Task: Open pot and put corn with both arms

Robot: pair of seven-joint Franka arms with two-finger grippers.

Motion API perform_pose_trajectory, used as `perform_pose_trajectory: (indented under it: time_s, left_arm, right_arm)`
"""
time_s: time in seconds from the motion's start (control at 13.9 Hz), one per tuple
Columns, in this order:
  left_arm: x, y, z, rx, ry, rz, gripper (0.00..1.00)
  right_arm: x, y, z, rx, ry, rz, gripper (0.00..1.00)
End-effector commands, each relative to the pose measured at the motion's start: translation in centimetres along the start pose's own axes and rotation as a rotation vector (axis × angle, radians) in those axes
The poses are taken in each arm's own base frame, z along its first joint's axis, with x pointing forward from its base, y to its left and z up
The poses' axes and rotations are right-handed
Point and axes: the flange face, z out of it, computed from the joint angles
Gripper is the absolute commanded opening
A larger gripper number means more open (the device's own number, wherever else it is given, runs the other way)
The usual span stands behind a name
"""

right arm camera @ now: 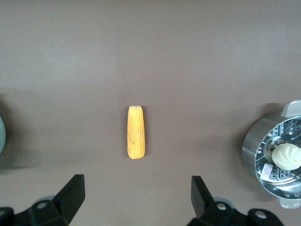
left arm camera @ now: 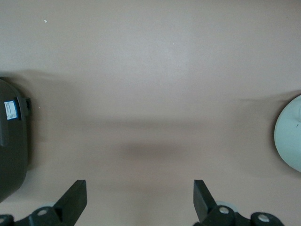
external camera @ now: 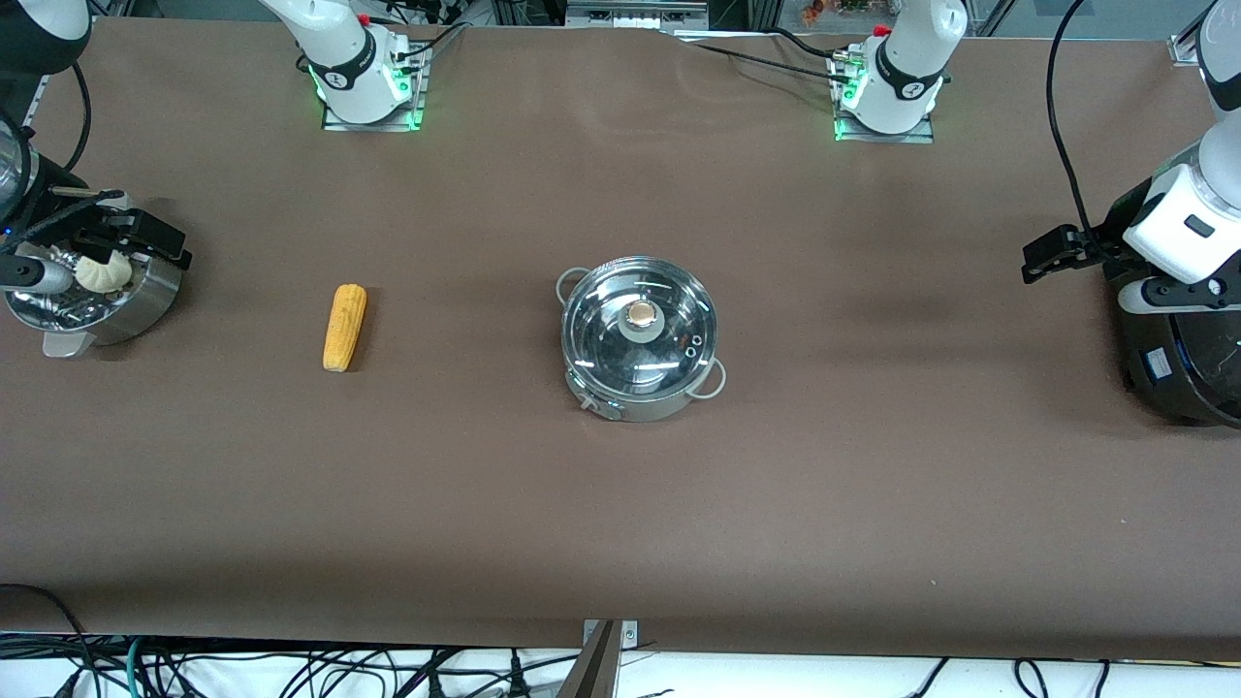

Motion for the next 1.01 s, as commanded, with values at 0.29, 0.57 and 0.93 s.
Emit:
perform_pose_trajectory:
  time_s: [0.29,0.57,0.93]
  left_arm:
    - [-0.67,-0.18,-0.31,-0.007,-0.028,0.026,1.00]
    - [-0.63,-0.16,-0.22,-0.009,-0.029,0.026,1.00]
    - [-0.63,-0.15,-0.23,-0.010,-0.030,0.027,1.00]
  right_arm:
    - [0.10,0.11,-0.53,0.015,-0.008,0.003,1.00]
    - [0.12,0.36,-0.53,0.015,-0.008,0.012,1.00]
    - [0.09,-0.15,-0.52,0.015,-0.008,0.009,1.00]
